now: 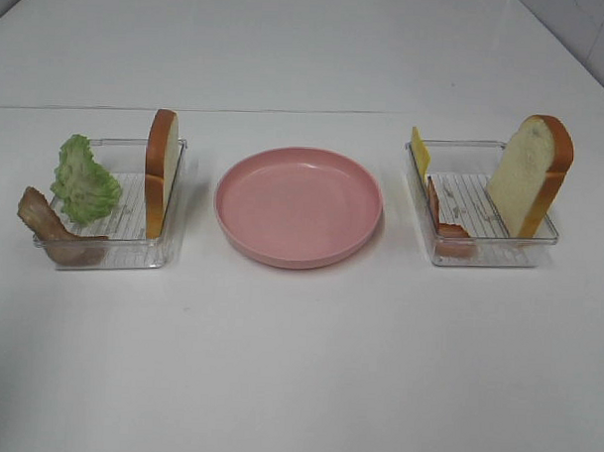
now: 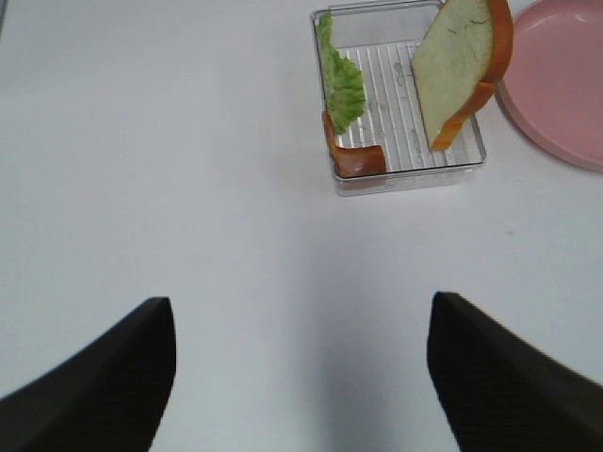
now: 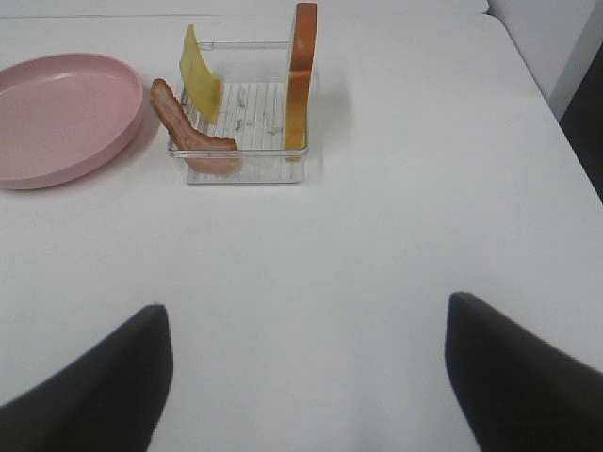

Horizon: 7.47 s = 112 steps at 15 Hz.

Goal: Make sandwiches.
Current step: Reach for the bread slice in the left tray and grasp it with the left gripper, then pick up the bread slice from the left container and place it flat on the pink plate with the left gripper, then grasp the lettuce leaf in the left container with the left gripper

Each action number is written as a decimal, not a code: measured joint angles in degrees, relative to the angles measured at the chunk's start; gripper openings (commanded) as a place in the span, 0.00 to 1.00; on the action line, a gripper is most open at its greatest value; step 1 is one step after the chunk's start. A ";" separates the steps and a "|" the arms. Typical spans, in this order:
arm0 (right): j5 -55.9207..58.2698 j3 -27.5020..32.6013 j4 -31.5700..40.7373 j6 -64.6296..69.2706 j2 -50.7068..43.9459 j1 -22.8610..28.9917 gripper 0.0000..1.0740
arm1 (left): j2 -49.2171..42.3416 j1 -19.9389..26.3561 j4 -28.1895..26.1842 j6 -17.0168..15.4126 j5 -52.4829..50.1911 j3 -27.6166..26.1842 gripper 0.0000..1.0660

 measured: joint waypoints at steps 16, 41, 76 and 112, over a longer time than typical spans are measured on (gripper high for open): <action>0.00 0.00 0.00 0.00 0.00 0.00 0.70 | 61.54 -18.56 2.92 -16.50 12.09 -49.05 0.67; 0.00 0.00 0.23 0.00 0.00 0.00 0.70 | 81.36 -21.77 7.96 -19.65 12.66 -63.03 0.00; 0.00 0.00 0.34 0.00 0.00 0.00 0.70 | 96.72 -20.28 -39.36 -2.86 5.96 -76.43 0.59; 0.00 0.00 0.40 0.00 0.00 0.00 0.70 | 70.07 -9.34 1.78 -9.34 12.78 -57.93 0.73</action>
